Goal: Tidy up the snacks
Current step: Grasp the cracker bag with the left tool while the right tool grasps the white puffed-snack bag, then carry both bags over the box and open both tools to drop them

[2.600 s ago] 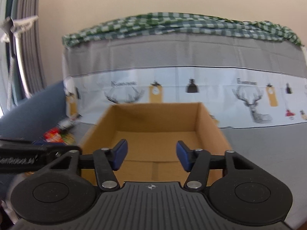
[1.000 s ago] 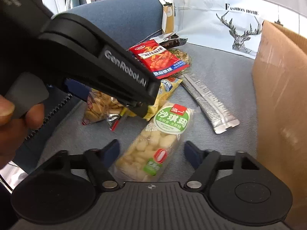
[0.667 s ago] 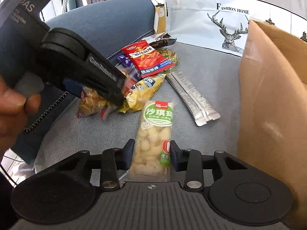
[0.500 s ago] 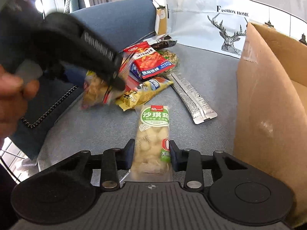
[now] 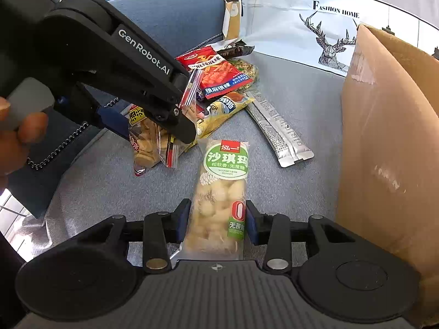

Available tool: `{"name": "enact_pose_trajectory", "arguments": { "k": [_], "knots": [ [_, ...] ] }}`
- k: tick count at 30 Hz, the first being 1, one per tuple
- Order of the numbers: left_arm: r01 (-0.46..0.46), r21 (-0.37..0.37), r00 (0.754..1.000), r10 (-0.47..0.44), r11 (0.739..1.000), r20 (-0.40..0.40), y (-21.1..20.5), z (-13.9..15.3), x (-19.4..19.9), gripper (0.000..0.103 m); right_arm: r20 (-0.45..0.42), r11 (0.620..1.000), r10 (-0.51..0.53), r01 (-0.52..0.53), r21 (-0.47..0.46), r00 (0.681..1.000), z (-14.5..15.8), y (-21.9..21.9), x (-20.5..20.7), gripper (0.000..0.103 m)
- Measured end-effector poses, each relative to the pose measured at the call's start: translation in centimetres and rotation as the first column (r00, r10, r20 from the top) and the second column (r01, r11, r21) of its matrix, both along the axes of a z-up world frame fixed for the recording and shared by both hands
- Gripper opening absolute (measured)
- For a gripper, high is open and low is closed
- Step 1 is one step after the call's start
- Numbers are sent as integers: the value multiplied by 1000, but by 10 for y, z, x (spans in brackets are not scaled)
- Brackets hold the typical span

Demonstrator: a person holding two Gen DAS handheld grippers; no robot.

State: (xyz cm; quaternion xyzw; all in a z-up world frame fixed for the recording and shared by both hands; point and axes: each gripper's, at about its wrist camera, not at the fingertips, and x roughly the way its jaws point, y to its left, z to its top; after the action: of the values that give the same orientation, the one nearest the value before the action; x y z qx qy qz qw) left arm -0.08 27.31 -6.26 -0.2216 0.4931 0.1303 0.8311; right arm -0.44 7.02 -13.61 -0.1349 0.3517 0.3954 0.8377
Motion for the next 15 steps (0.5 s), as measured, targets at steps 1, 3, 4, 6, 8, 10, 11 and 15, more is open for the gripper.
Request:
{"name": "enact_pose_trajectory", "arguments": {
  "k": [1, 3, 4, 6, 8, 10, 11, 15],
  "knots": [
    [-4, 0, 1000, 4, 1000, 8, 1, 1, -1, 64, 6, 1000, 0, 0, -2, 1000, 0, 0, 0, 39],
    [-14, 2, 1000, 14, 1000, 28, 1, 6, -4, 64, 11, 1000, -1, 1, -1, 1000, 0, -2, -2, 38],
    [-21, 3, 999, 21, 1000, 47, 2, 9, -6, 64, 14, 1000, -2, 2, 2, 1000, 1, -2, -2, 38],
    [-38, 3, 995, 38, 999, 88, 2, 17, -9, 63, 28, 1000, -3, 3, 5, 1000, 3, -4, -4, 38],
    [-58, -2, 989, 58, 998, 138, 1, 26, -15, 63, 47, 1000, -2, 1, 9, 999, 7, -6, -7, 38],
    [-79, -18, 978, 81, 997, 194, -1, 36, -21, 63, 62, 1000, 8, -9, 22, 998, 12, -9, -11, 38],
    [-90, -24, 970, 93, 996, 223, -2, 41, -25, 63, 73, 999, 14, -16, 32, 997, 17, -11, -13, 38],
    [-105, -40, 935, 112, 994, 337, -11, 62, -41, 63, 125, 994, 31, -44, 100, 992, 39, -24, -27, 38]
  ]
}}
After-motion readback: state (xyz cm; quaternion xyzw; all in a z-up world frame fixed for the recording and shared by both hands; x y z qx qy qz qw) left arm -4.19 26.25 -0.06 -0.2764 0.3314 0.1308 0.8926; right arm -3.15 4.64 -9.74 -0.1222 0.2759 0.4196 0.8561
